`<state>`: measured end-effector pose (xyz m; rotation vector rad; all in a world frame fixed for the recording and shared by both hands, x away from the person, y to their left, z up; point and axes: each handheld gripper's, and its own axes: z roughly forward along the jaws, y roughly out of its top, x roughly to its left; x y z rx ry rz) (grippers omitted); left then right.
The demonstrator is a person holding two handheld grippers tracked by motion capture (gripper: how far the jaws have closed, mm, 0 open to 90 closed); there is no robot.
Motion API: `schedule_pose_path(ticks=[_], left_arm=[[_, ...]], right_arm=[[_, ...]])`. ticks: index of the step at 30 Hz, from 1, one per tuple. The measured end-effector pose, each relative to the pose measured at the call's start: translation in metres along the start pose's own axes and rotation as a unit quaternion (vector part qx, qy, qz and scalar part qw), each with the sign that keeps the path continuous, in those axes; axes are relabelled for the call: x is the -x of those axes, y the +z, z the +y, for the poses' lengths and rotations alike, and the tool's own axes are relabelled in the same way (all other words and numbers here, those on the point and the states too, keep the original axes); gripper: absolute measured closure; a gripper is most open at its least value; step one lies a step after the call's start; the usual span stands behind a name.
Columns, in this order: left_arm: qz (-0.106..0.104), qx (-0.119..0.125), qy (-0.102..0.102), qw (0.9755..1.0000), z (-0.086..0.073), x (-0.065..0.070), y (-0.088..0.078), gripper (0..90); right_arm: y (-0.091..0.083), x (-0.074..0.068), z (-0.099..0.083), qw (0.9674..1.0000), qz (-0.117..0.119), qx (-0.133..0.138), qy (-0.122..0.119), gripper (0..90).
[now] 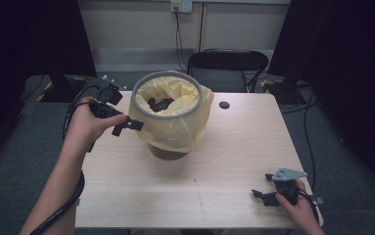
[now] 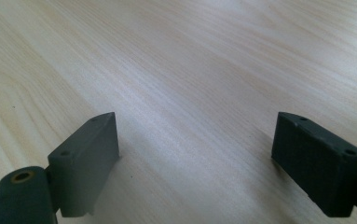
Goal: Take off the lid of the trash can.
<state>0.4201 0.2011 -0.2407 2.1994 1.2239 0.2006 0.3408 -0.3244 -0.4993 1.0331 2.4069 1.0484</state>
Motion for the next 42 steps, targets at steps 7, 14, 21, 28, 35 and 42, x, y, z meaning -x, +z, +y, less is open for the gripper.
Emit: schedule_pose_path(ticks=[7, 14, 21, 28, 35, 42], left_arm=[[-0.002, 0.001, 0.004, 1.0000, 0.021, -0.004, -0.005, 15.6], [-0.001, 0.001, 0.001, 1.0000, 0.037, -0.011, -0.003, 15.6], [-0.005, -0.001, -0.010, 0.9999, 0.049, -0.025, 0.005, 15.3], [-0.005, 0.003, -0.027, 0.9996, 0.060, -0.036, 0.013, 14.8], [0.021, -0.004, -0.042, 0.9989, 0.072, -0.041, 0.024, 15.7], [0.036, -0.015, -0.046, 0.9982, 0.076, -0.042, 0.034, 32.8]], right_arm=[[0.000, 0.000, 0.000, 1.0000, 0.000, 0.000, 0.000, 13.8], [0.000, 0.000, 0.000, 1.0000, 0.000, 0.000, -0.001, 13.8], [0.000, 0.000, 0.000, 1.0000, 0.000, 0.000, 0.000, 13.8], [0.000, 0.000, 0.000, 1.0000, 0.001, 0.000, -0.001, 13.8], [0.000, 0.001, 0.000, 1.0000, 0.002, 0.000, -0.001, 13.8], [0.000, 0.001, 0.000, 1.0000, 0.002, 0.000, -0.001, 13.8]])
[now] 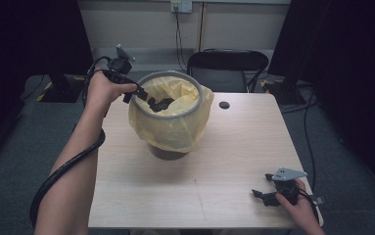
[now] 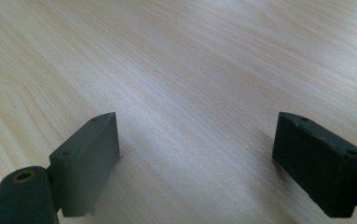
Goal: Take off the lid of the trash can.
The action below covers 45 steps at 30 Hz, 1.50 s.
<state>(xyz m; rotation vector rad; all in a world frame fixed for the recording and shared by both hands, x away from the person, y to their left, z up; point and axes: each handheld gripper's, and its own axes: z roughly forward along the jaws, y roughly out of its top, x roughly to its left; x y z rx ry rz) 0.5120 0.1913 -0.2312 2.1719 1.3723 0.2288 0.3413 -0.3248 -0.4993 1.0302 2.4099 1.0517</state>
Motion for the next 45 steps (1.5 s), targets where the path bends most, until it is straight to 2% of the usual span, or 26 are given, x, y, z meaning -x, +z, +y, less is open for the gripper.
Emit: schedule_pose_path(ticks=[1, 2, 5, 7, 8, 10, 14, 19, 24, 27, 36, 42, 44, 45], left_arm=[[-0.001, -0.006, -0.007, 1.0000, 0.001, 0.000, 0.000, 38.4], [0.002, -0.004, -0.013, 0.9999, 0.001, 0.000, 0.001, 38.1], [0.011, -0.012, -0.064, 0.9978, 0.003, 0.000, 0.002, 42.3], [0.033, -0.001, -0.057, 0.9978, 0.004, 0.000, 0.003, 46.4], [0.033, 0.001, -0.064, 0.9974, 0.005, -0.001, 0.004, 51.8], [0.028, 0.003, -0.090, 0.9955, 0.005, -0.001, 0.005, 55.0], [0.042, -0.002, -0.097, 0.9944, 0.007, 0.000, 0.009, 66.2], [0.057, -0.002, -0.102, 0.9931, 0.006, 0.000, 0.013, 75.6], [0.051, 0.004, -0.128, 0.9904, 0.005, -0.001, 0.011, 77.9], [0.049, 0.003, -0.133, 0.9900, 0.005, -0.001, 0.010, 78.1], [0.060, -0.008, -0.140, 0.9883, 0.008, 0.001, 0.005, 78.1], [0.067, 0.009, -0.141, 0.9878, 0.012, 0.004, -0.010, 78.9], [0.056, 0.015, -0.145, 0.9877, 0.012, 0.002, -0.013, 79.4], [0.052, 0.023, -0.154, 0.9864, 0.012, 0.001, -0.014, 79.6]], right_arm=[[0.000, 0.000, 0.000, 1.0000, 0.000, 0.000, 0.000, 13.8], [0.000, 0.000, 0.000, 1.0000, 0.000, 0.000, 0.000, 13.8], [0.000, 0.000, 0.000, 1.0000, 0.000, 0.000, 0.000, 13.8], [0.000, 0.000, 0.000, 1.0000, 0.000, 0.000, 0.000, 13.8], [0.000, 0.000, 0.000, 1.0000, 0.000, 0.000, 0.000, 13.8], [0.000, 0.000, 0.000, 1.0000, 0.000, 0.000, 0.000, 13.8], [0.000, 0.000, 0.000, 1.0000, 0.000, 0.000, 0.000, 13.8], [0.000, 0.000, 0.000, 1.0000, 0.000, 0.000, 0.000, 13.8], [0.000, 0.000, 0.000, 1.0000, 0.000, 0.000, 0.000, 13.8], [0.000, 0.000, 0.000, 1.0000, 0.000, 0.000, 0.000, 13.8], [0.000, 0.000, 0.000, 1.0000, 0.002, 0.000, 0.002, 13.8], [0.000, 0.000, 0.000, 1.0000, 0.002, 0.000, 0.001, 13.7], [0.000, 0.000, 0.000, 1.0000, 0.002, 0.000, 0.001, 13.8], [0.000, 0.000, 0.000, 1.0000, 0.002, 0.000, 0.001, 13.8]])
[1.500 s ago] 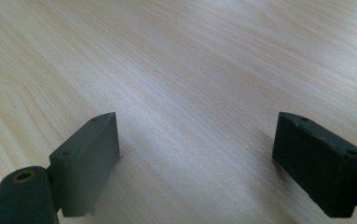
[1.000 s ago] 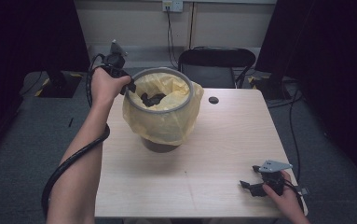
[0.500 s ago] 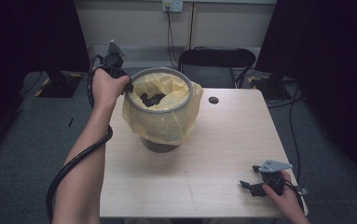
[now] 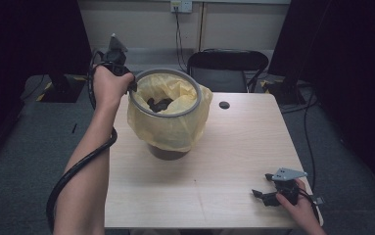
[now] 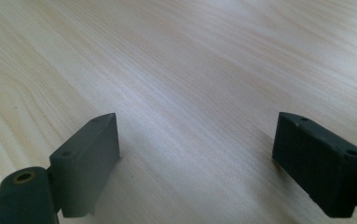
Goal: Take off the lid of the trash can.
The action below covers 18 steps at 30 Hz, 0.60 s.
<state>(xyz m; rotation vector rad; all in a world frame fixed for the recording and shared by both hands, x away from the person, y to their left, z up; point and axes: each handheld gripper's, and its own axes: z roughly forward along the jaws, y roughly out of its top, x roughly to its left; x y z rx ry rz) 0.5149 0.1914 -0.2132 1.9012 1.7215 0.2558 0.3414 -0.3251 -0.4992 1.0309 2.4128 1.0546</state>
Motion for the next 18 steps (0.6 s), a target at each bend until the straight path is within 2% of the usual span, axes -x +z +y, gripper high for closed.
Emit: schedule_pose_path(ticks=[3, 8, 11, 18], left_arm=[[-0.032, 0.013, -0.017, 0.9993, 0.001, -0.005, -0.004, 80.6], [-0.062, 0.022, -0.042, 0.9969, 0.004, -0.011, -0.011, 82.9], [-0.085, 0.015, -0.043, 0.9954, 0.005, -0.013, -0.016, 83.5], [-0.109, 0.009, -0.034, 0.9934, -0.002, -0.016, -0.026, 83.5]], right_arm=[[0.000, 0.000, 0.000, 1.0000, 0.000, 0.000, 0.000, 13.8], [0.000, 0.000, 0.000, 1.0000, 0.000, 0.000, 0.000, 13.7], [0.000, 0.000, 0.000, 1.0000, 0.000, 0.000, 0.000, 13.7], [0.000, 0.000, 0.000, 1.0000, 0.000, 0.000, 0.001, 13.7]])
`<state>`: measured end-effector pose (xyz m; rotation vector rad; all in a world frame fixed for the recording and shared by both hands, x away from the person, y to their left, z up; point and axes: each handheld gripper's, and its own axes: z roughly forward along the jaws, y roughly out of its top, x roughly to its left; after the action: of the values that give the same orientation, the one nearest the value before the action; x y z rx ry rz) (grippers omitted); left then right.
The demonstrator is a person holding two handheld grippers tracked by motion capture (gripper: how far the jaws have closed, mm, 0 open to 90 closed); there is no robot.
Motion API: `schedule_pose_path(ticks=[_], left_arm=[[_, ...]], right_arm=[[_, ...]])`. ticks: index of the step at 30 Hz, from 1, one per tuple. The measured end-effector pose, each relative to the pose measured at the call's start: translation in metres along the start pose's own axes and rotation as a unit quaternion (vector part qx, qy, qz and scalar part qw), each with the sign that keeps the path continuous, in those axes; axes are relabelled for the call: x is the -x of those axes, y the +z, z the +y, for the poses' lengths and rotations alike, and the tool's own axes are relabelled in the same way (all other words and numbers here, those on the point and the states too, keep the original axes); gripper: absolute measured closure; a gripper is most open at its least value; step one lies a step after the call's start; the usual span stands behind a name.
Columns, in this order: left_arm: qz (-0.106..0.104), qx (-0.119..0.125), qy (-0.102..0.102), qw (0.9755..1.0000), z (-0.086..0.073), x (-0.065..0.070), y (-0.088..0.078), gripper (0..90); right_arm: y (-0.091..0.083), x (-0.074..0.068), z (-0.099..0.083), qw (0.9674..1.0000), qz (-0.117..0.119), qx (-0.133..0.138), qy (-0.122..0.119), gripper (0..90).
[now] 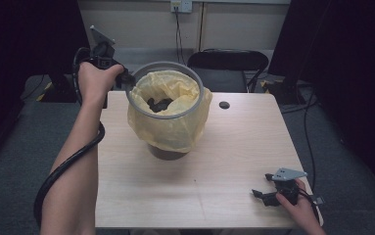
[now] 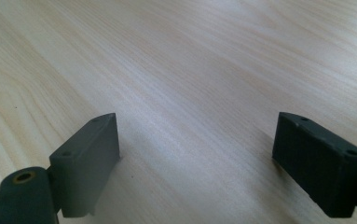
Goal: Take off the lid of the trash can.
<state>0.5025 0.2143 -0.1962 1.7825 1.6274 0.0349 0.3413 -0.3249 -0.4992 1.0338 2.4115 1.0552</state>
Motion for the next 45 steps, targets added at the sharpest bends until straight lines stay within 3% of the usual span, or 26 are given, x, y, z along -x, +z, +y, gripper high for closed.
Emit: schedule_pose_path(ticks=[9, 11, 21, 35, 36, 45], left_arm=[[-0.013, -0.006, 0.006, 0.9999, -0.017, 0.001, -0.013, 83.5], [-0.004, -0.004, 0.010, 0.9999, -0.021, 0.003, -0.016, 83.4], [-0.009, -0.014, 0.020, 0.9997, -0.044, 0.009, -0.027, 83.4], [-0.024, -0.025, 0.023, 0.9991, -0.068, 0.006, -0.031, 83.4], [-0.027, -0.022, 0.016, 0.9993, -0.070, 0.006, -0.030, 83.5], [-0.035, -0.028, 0.024, 0.9987, -0.080, 0.003, -0.032, 83.4]], right_arm=[[0.000, 0.000, 0.000, 1.0000, 0.000, 0.000, 0.000, 13.7], [0.000, 0.000, 0.000, 1.0000, 0.000, 0.000, 0.000, 13.7], [0.000, 0.000, 0.000, 1.0000, 0.000, 0.000, 0.000, 13.7], [0.000, 0.000, 0.000, 1.0000, 0.000, 0.000, 0.000, 13.7], [0.000, 0.000, 0.000, 1.0000, 0.000, 0.000, 0.000, 13.7], [0.000, 0.000, 0.000, 1.0000, -0.002, 0.000, -0.001, 13.7]])
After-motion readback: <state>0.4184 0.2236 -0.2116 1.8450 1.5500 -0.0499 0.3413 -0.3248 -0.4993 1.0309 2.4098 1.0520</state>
